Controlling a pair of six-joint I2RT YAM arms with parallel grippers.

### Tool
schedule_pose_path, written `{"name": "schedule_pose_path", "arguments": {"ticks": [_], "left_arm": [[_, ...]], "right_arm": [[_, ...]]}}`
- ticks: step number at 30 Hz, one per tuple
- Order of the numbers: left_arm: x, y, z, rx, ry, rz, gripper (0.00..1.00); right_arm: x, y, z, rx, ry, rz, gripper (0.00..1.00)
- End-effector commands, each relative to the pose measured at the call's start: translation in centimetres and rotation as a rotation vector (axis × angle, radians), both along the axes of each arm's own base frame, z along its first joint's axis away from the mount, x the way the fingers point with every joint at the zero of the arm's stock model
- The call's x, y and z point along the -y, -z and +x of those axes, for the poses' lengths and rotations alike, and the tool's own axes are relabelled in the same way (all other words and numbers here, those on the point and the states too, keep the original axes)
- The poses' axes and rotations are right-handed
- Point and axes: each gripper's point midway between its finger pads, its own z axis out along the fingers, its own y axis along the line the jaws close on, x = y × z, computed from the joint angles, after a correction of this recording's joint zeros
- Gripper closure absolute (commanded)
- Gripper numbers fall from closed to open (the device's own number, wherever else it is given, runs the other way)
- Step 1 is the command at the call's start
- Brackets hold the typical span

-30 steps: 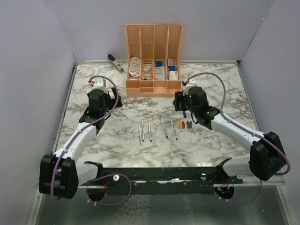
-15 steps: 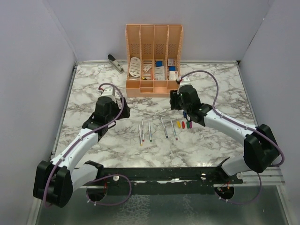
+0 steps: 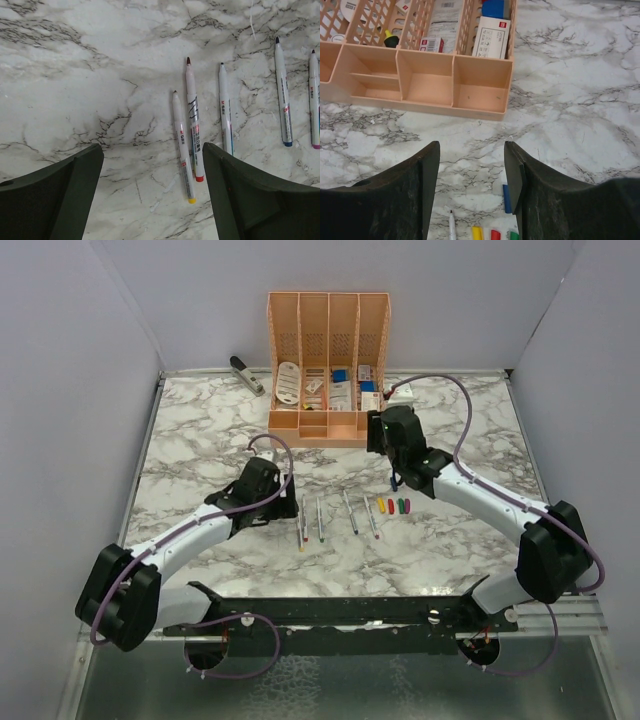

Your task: Insert the pens into the pen caps

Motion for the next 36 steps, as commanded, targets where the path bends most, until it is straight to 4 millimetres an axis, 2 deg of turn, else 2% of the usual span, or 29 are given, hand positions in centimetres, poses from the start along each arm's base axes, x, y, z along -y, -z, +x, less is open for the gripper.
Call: {"name": "schedule_pose_path", "arguments": {"ticks": [1, 5, 13, 20, 26, 36], "left_arm": [[1.4, 0.3, -0.4, -0.039, -0.004, 0.02, 0.17], [1.5, 0.9, -0.4, -0.063, -0.019, 0.058, 0.18], [0.6, 2.0, -0.5, -0.134, -0.055, 0.19, 0.24], [2.2, 2.5, -0.7, -0.194, -0.014, 0.184, 0.25], [2.4, 3.4, -1.0, -0.234, 0.002, 0.219, 0.25], [2.3, 3.4, -0.8, -0.232, -0.008, 0.239, 0.27]], "right_arm": [[0.8, -3.2, 1.1, 0.085, 0.059, -0.005, 0.46], [1.0, -3.6, 1.1, 0.089, 0.07, 0.001, 0.46], [1.3, -3.3, 0.6, 0.075, 0.081, 0.003, 0.46], [1.4, -3.1, 0.8, 0.073, 0.087, -0.002, 0.46], [1.4, -2.7, 0.9, 0.065, 0.092, -0.009, 0.46], [1.5, -1.5, 0.6, 0.035, 0.094, -0.021, 0.46]]}}
